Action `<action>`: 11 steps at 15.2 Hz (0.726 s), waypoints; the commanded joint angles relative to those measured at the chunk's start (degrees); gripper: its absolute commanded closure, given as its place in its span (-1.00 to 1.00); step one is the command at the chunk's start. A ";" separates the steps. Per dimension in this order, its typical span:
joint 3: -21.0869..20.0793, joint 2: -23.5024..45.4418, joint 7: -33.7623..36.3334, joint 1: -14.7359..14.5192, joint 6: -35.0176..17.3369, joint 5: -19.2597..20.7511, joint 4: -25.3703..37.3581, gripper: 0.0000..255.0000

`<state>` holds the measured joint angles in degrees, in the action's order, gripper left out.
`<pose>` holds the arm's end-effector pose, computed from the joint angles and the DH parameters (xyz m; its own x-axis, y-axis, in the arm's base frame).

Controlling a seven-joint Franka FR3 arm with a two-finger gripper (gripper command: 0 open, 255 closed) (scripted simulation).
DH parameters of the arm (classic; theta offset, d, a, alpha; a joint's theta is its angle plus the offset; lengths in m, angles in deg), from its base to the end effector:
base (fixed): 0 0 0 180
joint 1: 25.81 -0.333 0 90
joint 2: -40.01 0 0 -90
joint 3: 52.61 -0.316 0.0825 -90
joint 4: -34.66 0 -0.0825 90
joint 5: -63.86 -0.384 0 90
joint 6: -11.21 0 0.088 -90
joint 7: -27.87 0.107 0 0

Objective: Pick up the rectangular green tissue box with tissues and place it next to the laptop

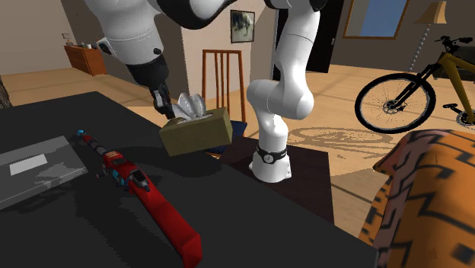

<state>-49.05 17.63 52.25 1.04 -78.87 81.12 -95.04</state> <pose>0.3289 -0.2321 0.4963 0.5878 -0.7924 -0.1630 -0.7124 -0.6025 0.3599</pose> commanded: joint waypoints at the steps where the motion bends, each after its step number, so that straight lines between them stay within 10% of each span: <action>1: -0.11 0.04 -0.38 -0.02 1.57 -0.07 1.62 1.00; 11: -0.59 0.03 -2.23 -0.03 8.94 -0.18 9.21 1.00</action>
<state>-49.59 17.53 50.22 1.02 -70.74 80.95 -86.77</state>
